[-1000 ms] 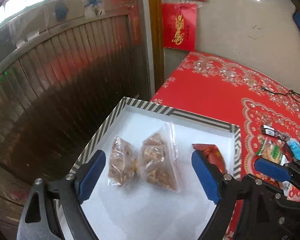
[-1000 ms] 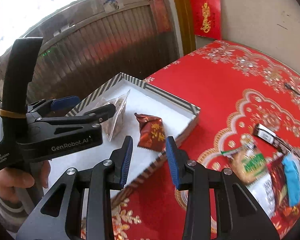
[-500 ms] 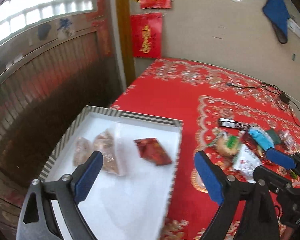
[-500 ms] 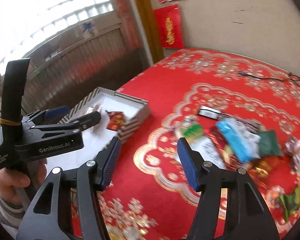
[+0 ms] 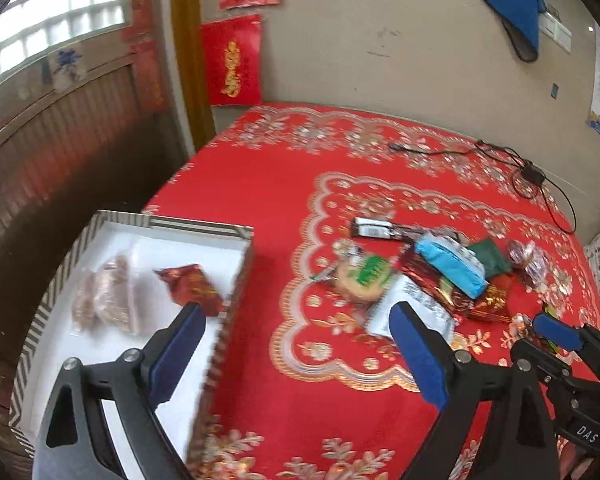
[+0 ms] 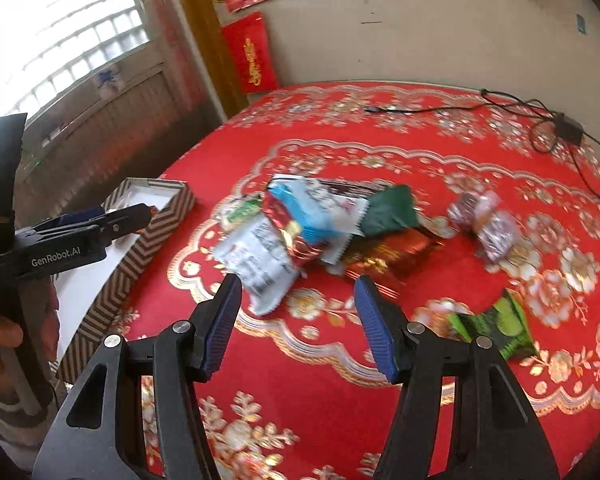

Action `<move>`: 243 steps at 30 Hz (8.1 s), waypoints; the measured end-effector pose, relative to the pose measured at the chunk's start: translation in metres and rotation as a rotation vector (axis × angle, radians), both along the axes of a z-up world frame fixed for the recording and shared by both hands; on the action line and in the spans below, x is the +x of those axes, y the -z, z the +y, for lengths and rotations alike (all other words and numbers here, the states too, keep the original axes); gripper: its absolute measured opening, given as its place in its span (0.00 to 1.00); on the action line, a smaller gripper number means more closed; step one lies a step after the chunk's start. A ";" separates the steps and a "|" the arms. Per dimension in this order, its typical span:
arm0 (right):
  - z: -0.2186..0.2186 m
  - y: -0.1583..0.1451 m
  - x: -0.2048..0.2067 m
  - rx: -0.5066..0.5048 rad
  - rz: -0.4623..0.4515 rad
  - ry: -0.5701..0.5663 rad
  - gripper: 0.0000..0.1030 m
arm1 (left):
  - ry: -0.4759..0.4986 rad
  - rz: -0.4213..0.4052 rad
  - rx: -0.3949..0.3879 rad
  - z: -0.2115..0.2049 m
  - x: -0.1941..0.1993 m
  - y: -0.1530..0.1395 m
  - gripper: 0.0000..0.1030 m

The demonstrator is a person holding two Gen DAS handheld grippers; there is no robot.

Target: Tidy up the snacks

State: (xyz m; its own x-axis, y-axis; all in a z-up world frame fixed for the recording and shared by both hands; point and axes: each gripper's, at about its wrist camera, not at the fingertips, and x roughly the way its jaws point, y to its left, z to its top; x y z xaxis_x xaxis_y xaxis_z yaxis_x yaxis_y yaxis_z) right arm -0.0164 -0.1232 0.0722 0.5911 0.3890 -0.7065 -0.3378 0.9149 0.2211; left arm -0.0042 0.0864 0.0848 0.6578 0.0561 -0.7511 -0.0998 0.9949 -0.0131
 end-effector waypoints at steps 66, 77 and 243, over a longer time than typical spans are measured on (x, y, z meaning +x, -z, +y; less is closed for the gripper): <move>0.031 0.002 0.027 -0.313 -0.100 -0.270 0.57 | -0.048 0.214 -0.137 -0.012 0.017 0.067 1.00; 0.055 0.033 0.065 -0.478 -0.062 -0.504 0.57 | -0.075 0.240 -0.186 -0.015 0.022 0.072 1.00; -0.010 0.014 0.037 0.019 0.089 -0.085 0.51 | -0.110 0.142 -0.149 -0.015 0.073 0.037 0.91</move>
State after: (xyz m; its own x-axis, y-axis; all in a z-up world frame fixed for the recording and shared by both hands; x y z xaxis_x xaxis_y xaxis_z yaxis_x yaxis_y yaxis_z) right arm 0.0205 -0.1334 0.0582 0.4908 0.4484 -0.7470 -0.3920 0.8794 0.2703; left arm 0.0689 0.0709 0.0475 0.5407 0.0034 -0.8412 -0.2192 0.9660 -0.1370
